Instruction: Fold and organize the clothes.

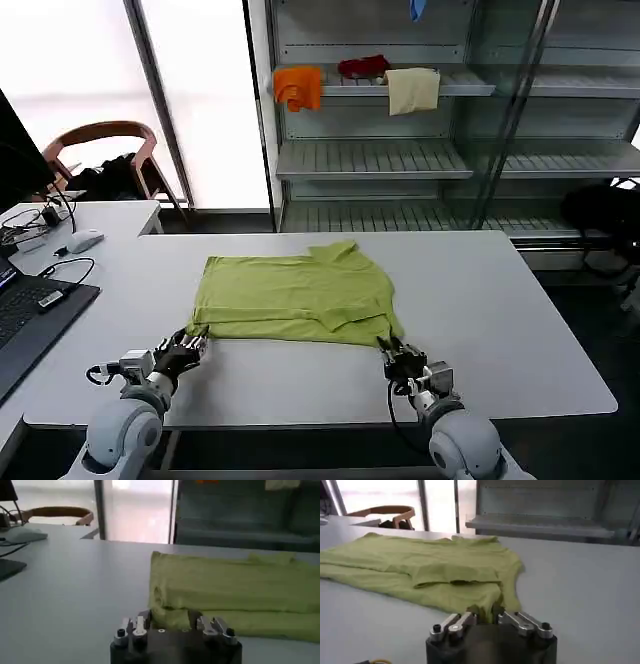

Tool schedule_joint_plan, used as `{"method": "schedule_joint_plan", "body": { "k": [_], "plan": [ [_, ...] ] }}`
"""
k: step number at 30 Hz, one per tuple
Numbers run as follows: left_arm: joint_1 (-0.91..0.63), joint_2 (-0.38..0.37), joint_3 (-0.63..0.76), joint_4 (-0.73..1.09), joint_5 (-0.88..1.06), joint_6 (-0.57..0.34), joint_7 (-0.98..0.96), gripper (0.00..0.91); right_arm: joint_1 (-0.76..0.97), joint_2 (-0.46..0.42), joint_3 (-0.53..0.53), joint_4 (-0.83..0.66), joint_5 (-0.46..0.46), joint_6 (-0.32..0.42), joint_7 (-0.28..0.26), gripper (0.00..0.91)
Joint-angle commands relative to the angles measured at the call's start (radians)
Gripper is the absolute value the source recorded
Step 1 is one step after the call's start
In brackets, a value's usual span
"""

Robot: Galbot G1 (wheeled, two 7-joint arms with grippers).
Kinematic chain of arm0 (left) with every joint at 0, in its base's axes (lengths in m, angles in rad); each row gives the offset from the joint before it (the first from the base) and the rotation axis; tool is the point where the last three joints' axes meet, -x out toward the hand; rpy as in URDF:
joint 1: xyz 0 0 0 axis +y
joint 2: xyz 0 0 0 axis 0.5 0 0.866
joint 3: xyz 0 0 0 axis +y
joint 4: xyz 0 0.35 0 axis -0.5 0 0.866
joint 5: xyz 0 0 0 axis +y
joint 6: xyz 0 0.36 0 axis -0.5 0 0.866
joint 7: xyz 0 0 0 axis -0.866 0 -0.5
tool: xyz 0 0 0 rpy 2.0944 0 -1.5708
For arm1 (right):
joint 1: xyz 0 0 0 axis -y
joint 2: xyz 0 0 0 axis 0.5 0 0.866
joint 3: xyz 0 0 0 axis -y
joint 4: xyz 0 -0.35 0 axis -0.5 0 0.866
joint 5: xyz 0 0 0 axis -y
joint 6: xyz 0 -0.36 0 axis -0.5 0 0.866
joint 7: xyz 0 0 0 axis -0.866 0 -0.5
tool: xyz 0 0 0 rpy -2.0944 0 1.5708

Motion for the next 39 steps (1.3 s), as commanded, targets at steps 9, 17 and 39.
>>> {"method": "schedule_joint_plan", "body": {
  "k": [9, 17, 39],
  "plan": [
    [-0.006, 0.004, 0.000, 0.043, 0.013, -0.015, 0.031, 0.010, -0.002, -0.003, 0.004, 0.001, 0.000, 0.004, -0.002, 0.000],
    [0.005, 0.018, 0.002, -0.006, 0.029, -0.020, -0.003, 0.000, -0.006, -0.019, 0.006, 0.031, 0.008, -0.001, 0.006, 0.000],
    [0.417, -0.050, -0.058, -0.412, 0.180, 0.024, -0.290, 0.000, -0.291, -0.203, 0.095, 0.324, 0.083, -0.072, 0.014, 0.000]
  ]
}}
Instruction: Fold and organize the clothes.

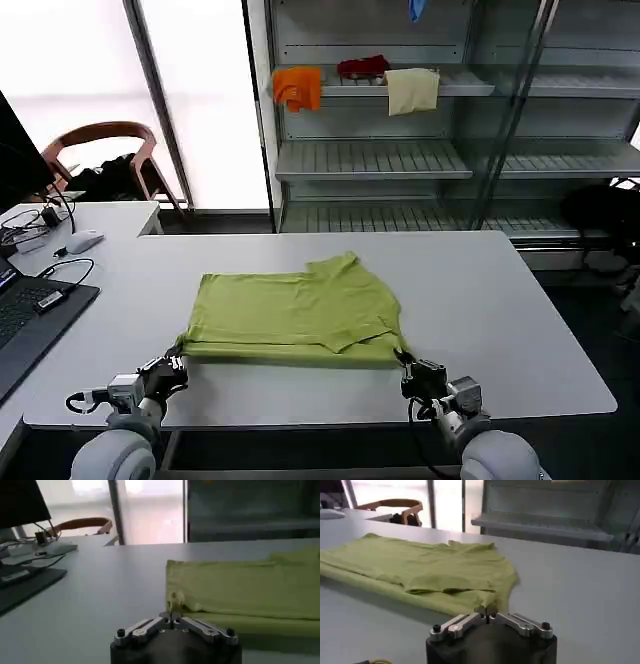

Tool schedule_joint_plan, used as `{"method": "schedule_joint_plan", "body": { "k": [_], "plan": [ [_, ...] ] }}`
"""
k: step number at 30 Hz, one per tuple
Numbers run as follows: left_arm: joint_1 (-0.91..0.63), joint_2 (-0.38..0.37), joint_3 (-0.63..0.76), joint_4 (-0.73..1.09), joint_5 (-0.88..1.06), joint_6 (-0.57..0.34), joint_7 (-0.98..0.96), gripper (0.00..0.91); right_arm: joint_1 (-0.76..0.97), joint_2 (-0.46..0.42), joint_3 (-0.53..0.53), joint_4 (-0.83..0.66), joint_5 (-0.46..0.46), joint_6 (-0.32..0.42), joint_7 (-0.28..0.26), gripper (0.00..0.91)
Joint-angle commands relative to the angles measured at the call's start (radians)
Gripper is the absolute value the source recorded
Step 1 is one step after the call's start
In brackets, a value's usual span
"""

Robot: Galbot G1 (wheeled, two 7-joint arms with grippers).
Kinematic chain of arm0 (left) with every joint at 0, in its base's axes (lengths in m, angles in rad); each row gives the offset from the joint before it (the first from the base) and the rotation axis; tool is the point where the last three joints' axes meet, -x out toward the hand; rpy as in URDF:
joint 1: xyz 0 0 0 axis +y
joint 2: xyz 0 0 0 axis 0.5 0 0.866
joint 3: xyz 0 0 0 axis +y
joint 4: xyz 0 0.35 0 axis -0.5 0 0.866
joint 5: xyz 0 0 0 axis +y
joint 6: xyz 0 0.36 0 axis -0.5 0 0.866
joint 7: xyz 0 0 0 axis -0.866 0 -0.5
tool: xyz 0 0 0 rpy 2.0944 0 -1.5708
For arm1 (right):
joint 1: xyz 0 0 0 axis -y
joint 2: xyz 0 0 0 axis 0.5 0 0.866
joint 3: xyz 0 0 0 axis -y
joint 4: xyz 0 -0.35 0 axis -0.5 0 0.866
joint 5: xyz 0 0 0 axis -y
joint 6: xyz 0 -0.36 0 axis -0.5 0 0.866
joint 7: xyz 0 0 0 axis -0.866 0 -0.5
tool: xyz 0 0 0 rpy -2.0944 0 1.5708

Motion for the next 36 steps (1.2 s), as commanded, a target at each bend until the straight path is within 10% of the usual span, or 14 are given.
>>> {"method": "schedule_joint_plan", "body": {
  "k": [1, 16, 17, 18, 19, 20, 36],
  "plan": [
    [0.205, -0.047, -0.016, -0.173, 0.080, -0.010, -0.125, 0.000, -0.095, -0.035, 0.013, 0.077, 0.011, -0.012, 0.002, 0.000],
    [0.370, -0.114, 0.002, -0.196, 0.155, -0.112, -0.239, 0.050, -0.214, -0.060, 0.056, 0.096, 0.006, 0.017, 0.001, 0.000],
    [0.373, -0.113, 0.006, -0.196, 0.155, -0.112, -0.239, 0.151, -0.221, -0.059, 0.056, 0.099, 0.003, 0.019, 0.003, 0.141],
    [0.373, -0.113, 0.011, -0.195, 0.158, -0.112, -0.240, 0.695, -0.225, -0.057, 0.056, 0.100, 0.001, 0.021, 0.006, 0.383],
    [0.373, -0.117, 0.014, -0.194, 0.166, -0.111, -0.241, 0.826, -0.227, -0.055, 0.056, 0.100, 0.000, 0.021, 0.009, 0.776],
    [0.373, -0.120, 0.017, -0.194, 0.172, -0.110, -0.240, 0.907, -0.229, -0.050, 0.055, 0.101, -0.001, 0.021, 0.014, 0.907],
    [0.410, -0.064, -0.001, -0.325, 0.244, -0.088, -0.223, 0.907, -0.420, -0.052, 0.182, 0.246, 0.035, 0.029, 0.161, 0.907]
  ]
}}
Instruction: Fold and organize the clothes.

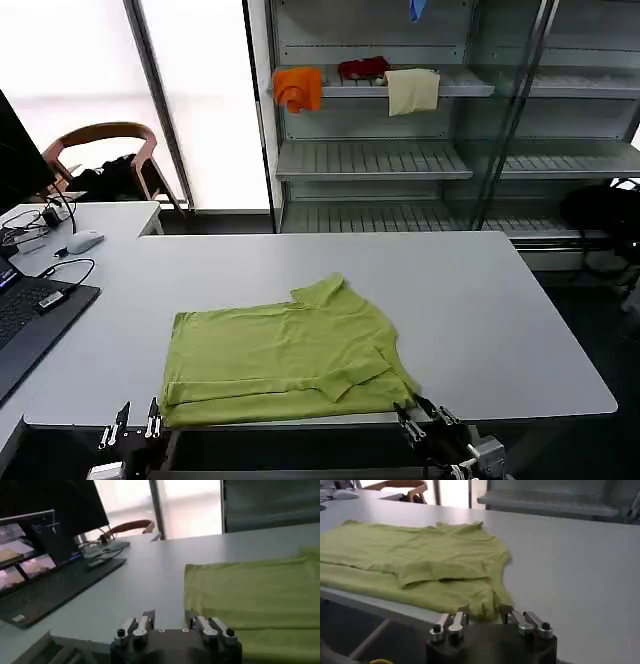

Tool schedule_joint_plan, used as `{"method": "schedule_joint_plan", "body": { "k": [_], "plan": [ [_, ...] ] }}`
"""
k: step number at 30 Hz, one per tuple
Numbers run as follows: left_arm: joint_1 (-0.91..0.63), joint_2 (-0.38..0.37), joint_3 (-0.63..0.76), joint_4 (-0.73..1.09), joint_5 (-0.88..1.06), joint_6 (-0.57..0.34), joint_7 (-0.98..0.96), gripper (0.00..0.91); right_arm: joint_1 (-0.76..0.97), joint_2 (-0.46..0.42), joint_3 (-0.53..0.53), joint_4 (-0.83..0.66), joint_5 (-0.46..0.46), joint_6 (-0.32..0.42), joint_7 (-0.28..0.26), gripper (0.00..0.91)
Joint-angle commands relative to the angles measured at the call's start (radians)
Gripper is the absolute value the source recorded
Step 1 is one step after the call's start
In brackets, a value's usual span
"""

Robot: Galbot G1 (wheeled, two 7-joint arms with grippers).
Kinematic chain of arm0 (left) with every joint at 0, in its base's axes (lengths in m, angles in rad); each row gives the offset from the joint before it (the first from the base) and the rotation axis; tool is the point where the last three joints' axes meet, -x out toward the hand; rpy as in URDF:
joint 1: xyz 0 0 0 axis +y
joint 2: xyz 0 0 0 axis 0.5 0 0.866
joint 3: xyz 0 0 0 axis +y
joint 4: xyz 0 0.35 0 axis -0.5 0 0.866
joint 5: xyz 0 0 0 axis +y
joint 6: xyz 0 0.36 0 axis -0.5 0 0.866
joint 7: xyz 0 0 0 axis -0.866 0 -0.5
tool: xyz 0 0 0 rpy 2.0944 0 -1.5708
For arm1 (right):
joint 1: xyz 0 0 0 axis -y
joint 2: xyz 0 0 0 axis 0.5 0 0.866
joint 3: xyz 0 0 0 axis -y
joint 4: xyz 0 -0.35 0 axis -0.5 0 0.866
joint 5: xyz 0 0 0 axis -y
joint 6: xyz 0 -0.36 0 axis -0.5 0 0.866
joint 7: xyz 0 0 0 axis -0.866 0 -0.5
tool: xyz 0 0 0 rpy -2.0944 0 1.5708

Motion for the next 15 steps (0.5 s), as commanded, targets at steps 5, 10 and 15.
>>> {"method": "schedule_joint_plan", "body": {
  "k": [5, 10, 15],
  "plan": [
    [0.073, 0.066, -0.017, -0.219, 0.063, 0.024, 0.027, 0.907, -0.086, -0.017, 0.173, 0.153, 0.043, 0.019, 0.134, 0.907],
    [-0.126, 0.136, -0.025, -0.245, 0.007, 0.068, 0.110, 0.907, 0.142, -0.004, 0.172, 0.129, 0.066, 0.015, 0.076, 0.907],
    [-0.365, 0.187, -0.013, -0.044, -0.130, 0.033, 0.200, 0.907, 0.524, 0.073, -0.021, -0.053, 0.090, -0.047, -0.047, 0.907]
  ]
}}
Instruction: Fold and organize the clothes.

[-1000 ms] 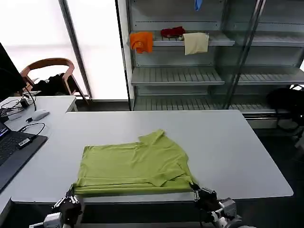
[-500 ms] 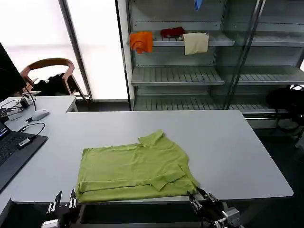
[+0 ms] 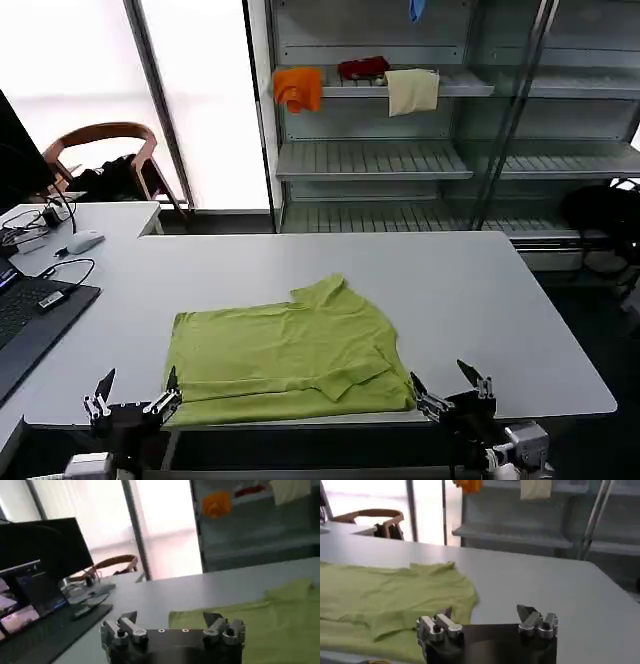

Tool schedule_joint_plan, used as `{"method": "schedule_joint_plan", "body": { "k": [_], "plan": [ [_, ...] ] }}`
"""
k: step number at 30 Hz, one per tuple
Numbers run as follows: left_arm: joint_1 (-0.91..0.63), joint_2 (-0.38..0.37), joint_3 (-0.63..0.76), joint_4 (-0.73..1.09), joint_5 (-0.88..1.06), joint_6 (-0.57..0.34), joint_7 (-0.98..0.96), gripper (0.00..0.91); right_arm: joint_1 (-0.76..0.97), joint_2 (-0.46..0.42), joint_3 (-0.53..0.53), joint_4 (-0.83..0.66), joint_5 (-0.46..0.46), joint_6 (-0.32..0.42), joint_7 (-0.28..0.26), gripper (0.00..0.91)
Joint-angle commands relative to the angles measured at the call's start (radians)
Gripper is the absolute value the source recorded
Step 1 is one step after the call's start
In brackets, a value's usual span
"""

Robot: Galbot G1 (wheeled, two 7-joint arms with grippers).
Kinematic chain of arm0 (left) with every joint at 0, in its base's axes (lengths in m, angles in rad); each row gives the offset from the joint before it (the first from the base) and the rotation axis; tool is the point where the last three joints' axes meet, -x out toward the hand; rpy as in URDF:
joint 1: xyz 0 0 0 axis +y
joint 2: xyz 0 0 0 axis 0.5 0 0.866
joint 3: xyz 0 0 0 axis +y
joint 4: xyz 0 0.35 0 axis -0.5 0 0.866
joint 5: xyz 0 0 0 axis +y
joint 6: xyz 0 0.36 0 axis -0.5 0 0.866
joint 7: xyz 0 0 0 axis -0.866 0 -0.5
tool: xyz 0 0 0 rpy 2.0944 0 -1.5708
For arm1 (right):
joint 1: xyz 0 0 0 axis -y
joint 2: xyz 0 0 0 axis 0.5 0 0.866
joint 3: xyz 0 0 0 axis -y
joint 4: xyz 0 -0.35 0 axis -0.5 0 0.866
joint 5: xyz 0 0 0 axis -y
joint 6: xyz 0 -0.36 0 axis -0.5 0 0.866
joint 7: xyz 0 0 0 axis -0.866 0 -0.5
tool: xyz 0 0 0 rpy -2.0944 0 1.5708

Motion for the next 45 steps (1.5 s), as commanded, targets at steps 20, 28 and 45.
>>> {"method": "schedule_joint_plan", "body": {
  "k": [20, 28, 45],
  "plan": [
    [-0.674, 0.072, 0.066, 0.712, -0.272, 0.111, 0.259, 0.907, 1.063, 0.400, -0.574, -1.070, -0.088, -0.078, -0.272, 0.907],
    [-0.668, 0.076, 0.065, 0.761, -0.258, 0.113, 0.320, 0.907, 1.044, 0.432, -0.561, -1.169, -0.151, -0.078, -0.309, 0.907],
    [-0.670, 0.042, 0.077, 0.793, -0.244, 0.112, 0.356, 0.796, 1.021, 0.433, -0.545, -1.171, -0.200, -0.078, -0.330, 0.907]
  ]
}}
